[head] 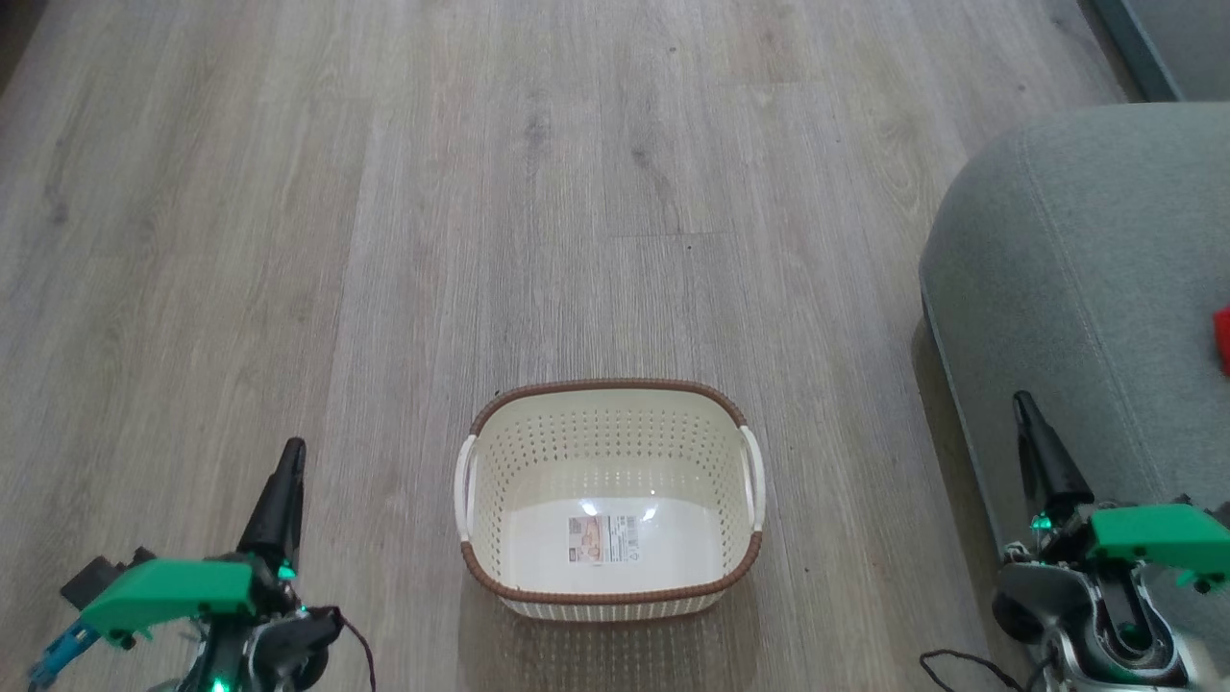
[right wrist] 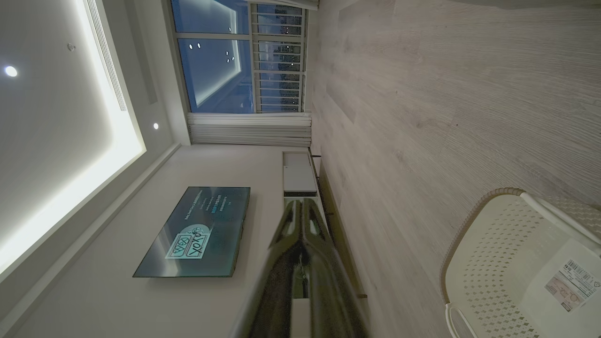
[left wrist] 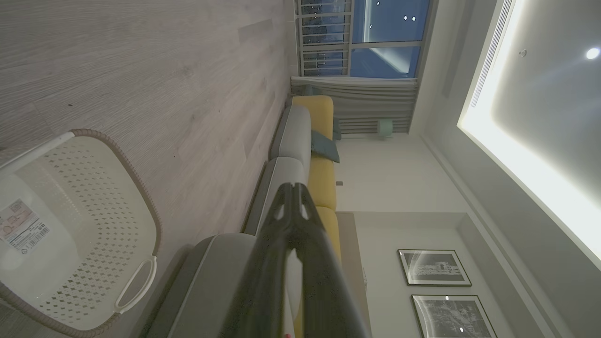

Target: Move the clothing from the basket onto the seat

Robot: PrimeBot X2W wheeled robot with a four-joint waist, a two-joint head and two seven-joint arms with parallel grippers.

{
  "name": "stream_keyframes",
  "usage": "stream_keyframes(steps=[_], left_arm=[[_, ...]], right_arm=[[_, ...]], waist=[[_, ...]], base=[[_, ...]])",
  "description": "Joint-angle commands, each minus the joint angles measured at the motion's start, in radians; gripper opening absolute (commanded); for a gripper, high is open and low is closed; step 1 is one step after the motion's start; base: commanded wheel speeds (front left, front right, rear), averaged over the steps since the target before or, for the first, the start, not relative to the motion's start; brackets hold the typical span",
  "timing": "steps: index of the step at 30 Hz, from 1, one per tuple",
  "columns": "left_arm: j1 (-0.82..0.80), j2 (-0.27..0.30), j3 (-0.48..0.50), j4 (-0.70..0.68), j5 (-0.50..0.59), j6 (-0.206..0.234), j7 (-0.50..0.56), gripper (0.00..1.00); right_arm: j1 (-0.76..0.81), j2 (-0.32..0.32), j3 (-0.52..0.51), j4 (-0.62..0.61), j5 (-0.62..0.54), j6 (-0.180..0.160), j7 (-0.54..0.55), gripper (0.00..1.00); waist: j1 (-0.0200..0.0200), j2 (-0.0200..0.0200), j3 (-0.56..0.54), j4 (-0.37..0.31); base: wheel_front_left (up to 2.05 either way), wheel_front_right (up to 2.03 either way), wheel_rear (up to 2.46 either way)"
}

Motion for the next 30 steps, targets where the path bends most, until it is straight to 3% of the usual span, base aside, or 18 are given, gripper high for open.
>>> stream_keyframes(steps=[1,30], left_arm=[[-0.048,0.008,0.036,-0.035,-0.006,-0.009,0.007,0.00],[-0.048,0.008,0.036,-0.035,-0.006,-0.009,0.007,0.00]], right_arm=[[-0.020,-0.003,0.017,-0.039,0.006,0.000,0.006,0.00],[-0.020,-0.003,0.018,-0.039,0.006,0.000,0.006,0.00]], waist=[[0.0000,-0.0001,0.000,0.000],[0.0000,-0.0001,0.000,0.000]], base=[[0.00,0.00,0.00],[0.00,0.00,0.00]])
